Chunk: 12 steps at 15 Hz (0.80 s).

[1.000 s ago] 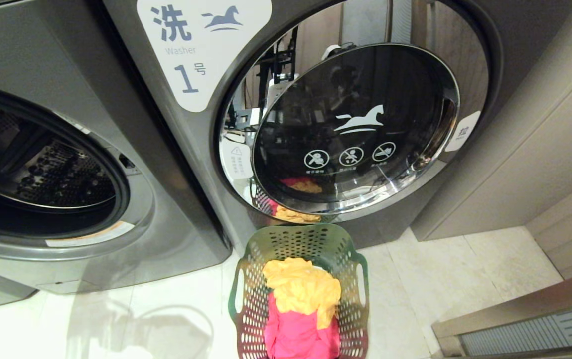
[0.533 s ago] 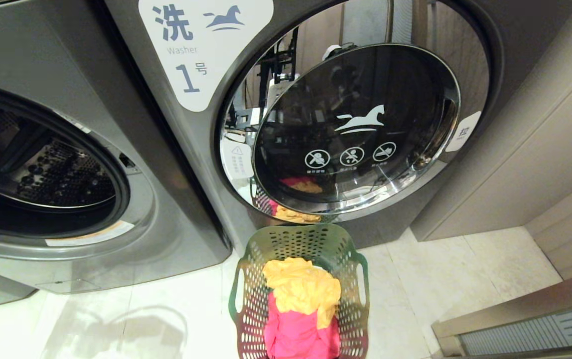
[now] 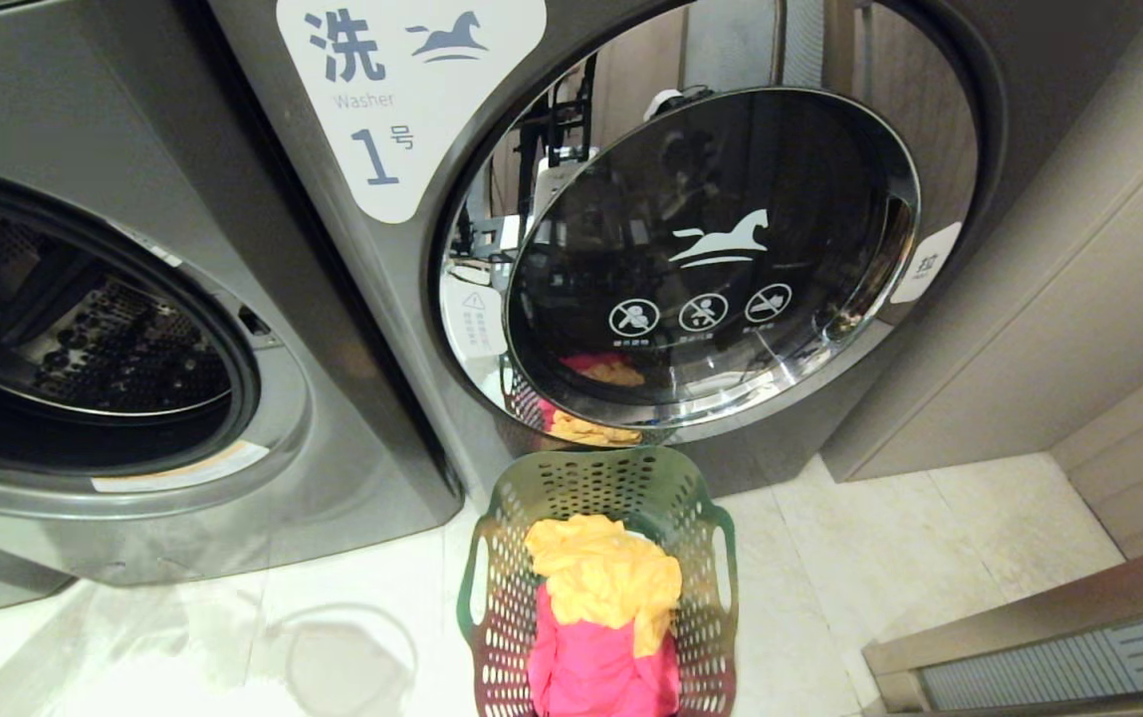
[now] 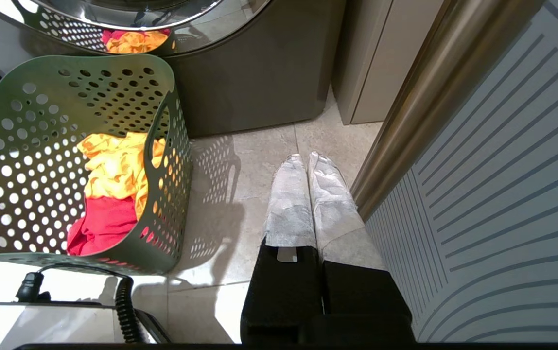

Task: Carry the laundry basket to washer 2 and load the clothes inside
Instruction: Open the lid of the washing machine

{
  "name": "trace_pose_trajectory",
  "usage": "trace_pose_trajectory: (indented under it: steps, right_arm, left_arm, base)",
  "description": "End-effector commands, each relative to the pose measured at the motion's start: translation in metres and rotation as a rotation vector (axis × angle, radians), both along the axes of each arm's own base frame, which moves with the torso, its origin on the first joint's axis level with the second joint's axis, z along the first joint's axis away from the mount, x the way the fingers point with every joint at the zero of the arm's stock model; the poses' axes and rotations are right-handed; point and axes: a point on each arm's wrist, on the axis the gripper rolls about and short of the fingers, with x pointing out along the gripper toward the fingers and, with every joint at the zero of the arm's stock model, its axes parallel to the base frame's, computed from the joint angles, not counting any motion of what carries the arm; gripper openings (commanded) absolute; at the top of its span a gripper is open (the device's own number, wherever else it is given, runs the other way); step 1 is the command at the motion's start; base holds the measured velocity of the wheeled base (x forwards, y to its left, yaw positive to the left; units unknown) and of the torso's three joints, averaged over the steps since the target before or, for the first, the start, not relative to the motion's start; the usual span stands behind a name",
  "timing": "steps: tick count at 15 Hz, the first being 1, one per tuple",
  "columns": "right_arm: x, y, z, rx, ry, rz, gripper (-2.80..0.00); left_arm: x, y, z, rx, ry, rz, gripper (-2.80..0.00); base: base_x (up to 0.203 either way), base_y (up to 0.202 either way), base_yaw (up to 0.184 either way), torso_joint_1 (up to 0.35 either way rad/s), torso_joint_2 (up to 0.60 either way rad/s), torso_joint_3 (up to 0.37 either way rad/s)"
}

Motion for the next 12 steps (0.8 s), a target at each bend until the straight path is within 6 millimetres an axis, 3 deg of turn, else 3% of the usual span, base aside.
trace_pose_trajectory:
  steps: [1,4,5,6,8,12]
  right_arm:
    - [0.000,0.000,0.000,-0.001,0.000,0.000,-2.80]
    - [0.000,0.000,0.000,-0.001,0.000,0.001,-2.80]
    - [0.000,0.000,0.000,-0.001,0.000,0.002,-2.80]
    - [0.000,0.000,0.000,-0.001,0.000,0.002,-2.80]
    - [0.000,0.000,0.000,-0.001,0.000,0.000,-2.80]
    - [0.000,0.000,0.000,-0.001,0.000,0.000,-2.80]
  left_arm:
    - [0.016,-0.056,0.009,0.033,-0.048,-0.150,-2.80]
    - [0.040,-0.165,-0.004,0.019,-0.124,-0.561,-2.80]
    - [0.034,-0.201,-0.015,0.002,-0.126,-0.709,-2.80]
    - [0.014,-0.231,-0.033,-0.016,-0.105,-0.845,-2.80]
    - [-0.031,-0.259,-0.065,-0.035,-0.060,-1.019,-2.80]
    - [-0.103,-0.273,-0.121,-0.026,-0.008,-1.195,-2.80]
  base:
    - [0.000,0.000,0.000,0.000,0.00,0.000]
    - [0.000,0.000,0.000,0.000,0.00,0.000]
    - [0.000,0.000,0.000,0.000,0.00,0.000]
    - [0.000,0.000,0.000,0.000,0.00,0.000]
    - [0.000,0.000,0.000,0.000,0.00,0.000]
    - [0.000,0.000,0.000,0.000,0.00,0.000]
